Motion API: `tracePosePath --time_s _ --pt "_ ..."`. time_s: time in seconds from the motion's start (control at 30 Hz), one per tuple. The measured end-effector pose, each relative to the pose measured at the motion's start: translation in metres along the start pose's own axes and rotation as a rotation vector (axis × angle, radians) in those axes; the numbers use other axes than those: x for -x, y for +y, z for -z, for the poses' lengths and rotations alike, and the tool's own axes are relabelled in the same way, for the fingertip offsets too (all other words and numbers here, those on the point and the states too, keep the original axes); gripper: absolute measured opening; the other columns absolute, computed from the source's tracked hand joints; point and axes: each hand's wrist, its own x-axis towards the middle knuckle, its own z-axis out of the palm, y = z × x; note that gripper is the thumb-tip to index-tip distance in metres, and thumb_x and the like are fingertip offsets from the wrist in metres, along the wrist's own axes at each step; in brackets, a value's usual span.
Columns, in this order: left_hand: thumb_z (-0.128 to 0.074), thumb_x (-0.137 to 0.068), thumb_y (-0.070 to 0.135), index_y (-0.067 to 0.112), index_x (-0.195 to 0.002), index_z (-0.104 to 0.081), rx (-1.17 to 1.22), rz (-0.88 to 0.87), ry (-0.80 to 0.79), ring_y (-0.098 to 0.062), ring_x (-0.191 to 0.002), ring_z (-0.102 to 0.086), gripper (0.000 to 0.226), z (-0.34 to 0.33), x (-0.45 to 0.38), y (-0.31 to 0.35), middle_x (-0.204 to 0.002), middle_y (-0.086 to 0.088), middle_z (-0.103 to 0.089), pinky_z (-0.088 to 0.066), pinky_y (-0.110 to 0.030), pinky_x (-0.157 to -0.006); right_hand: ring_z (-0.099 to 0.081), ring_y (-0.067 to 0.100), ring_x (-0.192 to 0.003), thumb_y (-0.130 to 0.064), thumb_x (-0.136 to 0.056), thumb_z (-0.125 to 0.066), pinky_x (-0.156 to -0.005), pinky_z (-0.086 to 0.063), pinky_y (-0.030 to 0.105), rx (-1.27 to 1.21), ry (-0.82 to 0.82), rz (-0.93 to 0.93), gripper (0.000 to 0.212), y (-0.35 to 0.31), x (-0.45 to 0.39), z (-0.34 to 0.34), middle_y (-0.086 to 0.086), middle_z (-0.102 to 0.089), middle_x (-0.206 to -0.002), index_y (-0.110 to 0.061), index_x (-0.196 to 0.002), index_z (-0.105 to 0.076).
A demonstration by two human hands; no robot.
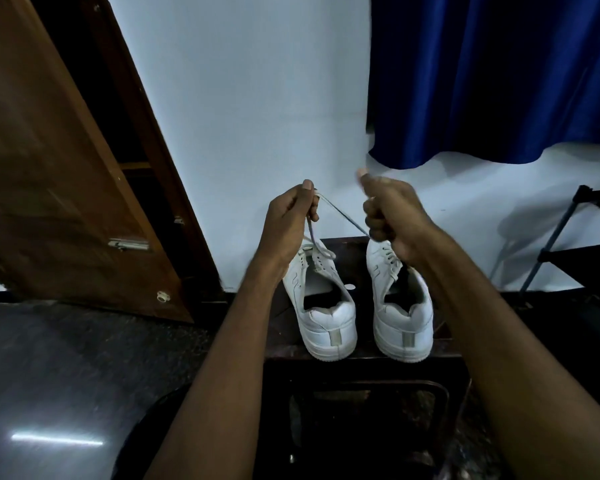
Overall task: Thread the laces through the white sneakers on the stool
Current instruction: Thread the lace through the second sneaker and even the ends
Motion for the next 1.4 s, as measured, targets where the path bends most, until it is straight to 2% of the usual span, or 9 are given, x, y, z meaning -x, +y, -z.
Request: tracePosePath --time_s 0.13,0.33,0.47,0.6,0.7,0.87,1.1,1.27,1.4 --pt "-0.044 -0.113 0.032 0.012 -0.078 -0.059 -0.065 -0.064 0.012 -0.011 -0.077 -0.054 0.043 -0.003 -0.001 0.001 -0.076 0.003 -0.057 -0.046 -0.026 -0.079 -0.026 0.013 -0.047 -0.045 -0.095 -0.072 -0.047 -0.023 0.023 0.545 -0.276 0.143 0.037 -0.004 0.015 -0.009 0.0 -0.037 -0.053 -0.012 -0.081 -0.074" --pt "-0.042 -0.114 0.027 0.012 -0.091 -0.066 -0.198 -0.069 -0.09 0.0 -0.08 -0.06 0.036 0.0 -0.002 -0.006 -0.087 0.005 -0.065 -0.044 -0.009 -0.08 -0.035 0.008 -0.059 -0.035 -0.111 -0.046 -0.059 -0.032 0.027 0.175 0.074 0.483 0.04 -0.008 0.01 -0.027 -0.009 -0.042 -0.065 -0.028 -0.073 -0.052" --pt "-0.042 -0.113 0.03 0.017 -0.096 -0.066 -0.353 -0.074 -0.217 -0.007 -0.094 -0.065 0.032 0.003 -0.003 -0.022 -0.099 0.003 -0.07 -0.052 -0.021 -0.086 -0.047 0.006 -0.079 -0.033 -0.112 -0.043 -0.078 -0.039 0.027 0.232 0.205 0.546 0.035 -0.001 0.005 -0.027 -0.008 -0.05 -0.082 -0.028 -0.078 -0.052" --pt "-0.057 -0.098 0.051 0.04 -0.093 -0.062 -0.685 -0.04 -0.284 -0.011 -0.107 -0.062 0.013 0.015 -0.005 -0.042 -0.107 0.012 -0.065 -0.048 -0.047 -0.102 -0.047 0.002 -0.075 -0.028 -0.112 -0.045 -0.073 -0.039 0.016 0.12 0.154 0.489 0.033 -0.006 0.006 -0.027 -0.001 -0.051 -0.083 -0.027 -0.08 -0.053" --pt "-0.072 -0.074 0.069 0.046 -0.107 -0.057 -0.914 0.066 -0.341 -0.018 -0.119 -0.057 0.042 0.019 -0.002 -0.061 -0.122 0.01 -0.061 -0.047 -0.048 -0.104 -0.053 0.003 -0.081 -0.028 -0.111 -0.046 -0.075 -0.042 0.013 0.014 0.108 0.44 0.03 -0.005 0.005 -0.028 -0.003 -0.057 -0.085 -0.025 -0.082 -0.055" --pt "-0.09 -0.069 0.048 0.036 -0.131 -0.055 -0.671 0.169 -0.204 -0.017 -0.123 -0.056 0.072 0.015 0.006 -0.079 -0.132 0.004 -0.061 -0.044 -0.035 -0.107 -0.072 0.029 -0.105 -0.03 -0.111 -0.041 -0.11 -0.05 0.052 -0.618 -0.162 0.219 0.037 -0.012 0.013 -0.045 0.01 -0.075 -0.102 -0.009 -0.083 -0.053" --pt "-0.091 -0.071 0.033 0.019 -0.128 -0.064 -0.687 0.12 -0.122 -0.018 -0.113 -0.06 0.064 0.007 0.008 -0.087 -0.126 -0.001 -0.063 -0.045 -0.027 -0.093 -0.075 0.033 -0.084 -0.028 -0.111 -0.045 -0.088 -0.062 0.055 -1.166 -0.289 -0.001 0.051 -0.018 0.017 -0.058 0.02 -0.066 -0.088 -0.001 -0.071 -0.061" --pt "-0.092 -0.069 0.026 0.02 -0.119 -0.069 -0.595 0.125 -0.065 -0.015 -0.11 -0.064 0.055 0.009 0.013 -0.085 -0.119 0.002 -0.069 -0.051 -0.028 -0.094 -0.057 0.016 -0.063 -0.032 -0.113 -0.043 -0.069 -0.06 0.028 -1.174 -0.304 -0.092 0.045 -0.013 0.016 -0.05 0.008 -0.057 -0.075 -0.004 -0.082 -0.06" --pt "-0.092 -0.07 0.027 0.02 -0.115 -0.068 -0.634 0.105 -0.068 -0.011 -0.103 -0.064 0.051 0.007 0.013 -0.085 -0.113 0.005 -0.07 -0.038 -0.004 -0.074 -0.033 0.011 -0.045 -0.038 -0.111 -0.038 -0.05 -0.039 0.022 -1.083 -0.275 -0.113 0.042 -0.011 0.014 -0.05 -0.001 -0.038 -0.06 -0.016 -0.075 -0.044"
